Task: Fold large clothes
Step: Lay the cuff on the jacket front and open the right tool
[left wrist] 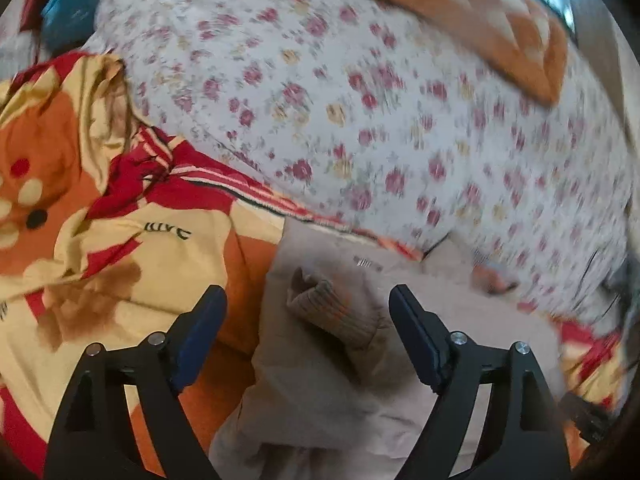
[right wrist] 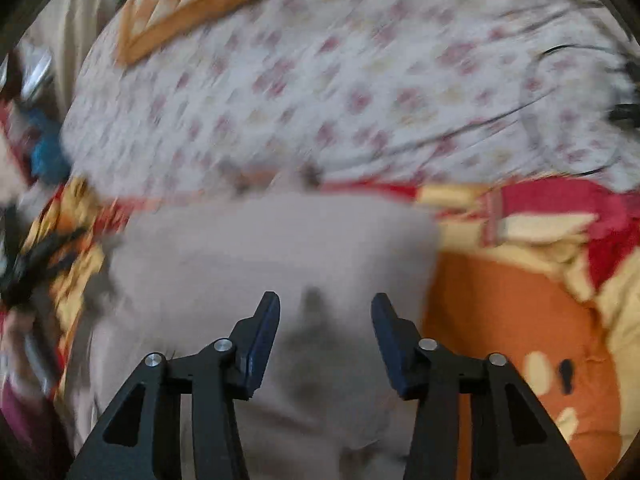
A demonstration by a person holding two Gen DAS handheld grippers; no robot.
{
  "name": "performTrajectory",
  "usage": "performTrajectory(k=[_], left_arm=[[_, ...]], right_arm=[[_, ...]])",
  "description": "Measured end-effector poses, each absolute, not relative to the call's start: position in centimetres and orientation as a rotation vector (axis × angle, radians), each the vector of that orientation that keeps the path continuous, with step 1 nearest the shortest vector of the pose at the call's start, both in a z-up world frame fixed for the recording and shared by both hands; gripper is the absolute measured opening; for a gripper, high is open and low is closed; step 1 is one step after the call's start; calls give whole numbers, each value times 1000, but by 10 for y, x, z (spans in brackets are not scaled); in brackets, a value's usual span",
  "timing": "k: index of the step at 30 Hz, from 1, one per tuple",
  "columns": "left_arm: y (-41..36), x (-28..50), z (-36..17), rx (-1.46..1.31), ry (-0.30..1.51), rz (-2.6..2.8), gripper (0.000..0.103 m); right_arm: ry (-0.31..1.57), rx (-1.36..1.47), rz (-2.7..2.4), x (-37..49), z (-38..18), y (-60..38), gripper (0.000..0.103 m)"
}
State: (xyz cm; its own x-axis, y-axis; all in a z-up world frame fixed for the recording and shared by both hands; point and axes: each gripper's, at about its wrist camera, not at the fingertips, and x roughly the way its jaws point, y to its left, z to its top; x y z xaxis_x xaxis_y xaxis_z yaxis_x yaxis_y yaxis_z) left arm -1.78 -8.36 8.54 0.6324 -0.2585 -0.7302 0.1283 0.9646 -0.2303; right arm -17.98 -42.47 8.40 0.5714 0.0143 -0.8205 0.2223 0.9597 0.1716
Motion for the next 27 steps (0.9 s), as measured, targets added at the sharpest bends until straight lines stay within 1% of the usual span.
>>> performTrajectory(k=[2, 3, 5, 6, 9, 10, 11, 12, 14, 15, 16, 17, 18, 19, 21, 23, 25, 27], left_arm=[[-94, -14, 73, -78, 913, -189, 83], [-98, -13, 66, -41, 950, -184, 83], [-102, -14, 60, -33, 964, -208, 83], [-103, -16, 61, -34, 957, -211, 83], [-106, -20, 70, -36, 929, -244, 83], [-106, -21, 72, -41, 925, -251, 83], [-106, -22, 73, -42, 924, -250, 83], [-106, -22, 73, -44, 923, -249, 83], [-108, -22, 71, -47, 924, -252, 83], [-108, -21, 70, -48, 928, -253, 83], [-108, -21, 69, -52, 934, -258, 83], [-109, -22, 69, -61, 940, -272, 83], [-109, -23, 70, -66, 940, -283, 83], [-111, -26, 72, -67, 934, -298, 83], [-115, -29, 73, -46, 922, -307, 83], [-124, -31, 67, -9, 943, -323, 83], [-132, -31, 55, 55, 984, -308, 83], [-135, -34, 51, 87, 984, -304, 83]], right_arm=[[1097, 201, -162, -172, 57, -423, 37], [1136, 163, -196, -171, 47, -426, 35], [1159, 103, -309, -174, 38, -438, 37], [1146, 116, -332, -177, 41, -444, 34], [1058, 259, -357, -190, 56, -470, 41], [1028, 357, -332, -194, 58, -481, 55], [1006, 423, -310, -196, 58, -488, 63], [990, 471, -291, -197, 56, -491, 74], [1001, 541, -250, -192, 43, -492, 74], [1025, 547, -234, -187, 35, -486, 65], [1045, 546, -221, -181, 26, -481, 36], [1041, 531, -210, -177, 22, -476, 31], [1020, 464, -244, -174, 27, -471, 17], [998, 414, -258, -173, 35, -469, 12], [951, 368, -292, -174, 46, -472, 2], [945, 296, -374, -173, 44, -481, 2], [981, 348, -380, -172, 28, -488, 2], [980, 336, -383, -173, 27, -484, 3]])
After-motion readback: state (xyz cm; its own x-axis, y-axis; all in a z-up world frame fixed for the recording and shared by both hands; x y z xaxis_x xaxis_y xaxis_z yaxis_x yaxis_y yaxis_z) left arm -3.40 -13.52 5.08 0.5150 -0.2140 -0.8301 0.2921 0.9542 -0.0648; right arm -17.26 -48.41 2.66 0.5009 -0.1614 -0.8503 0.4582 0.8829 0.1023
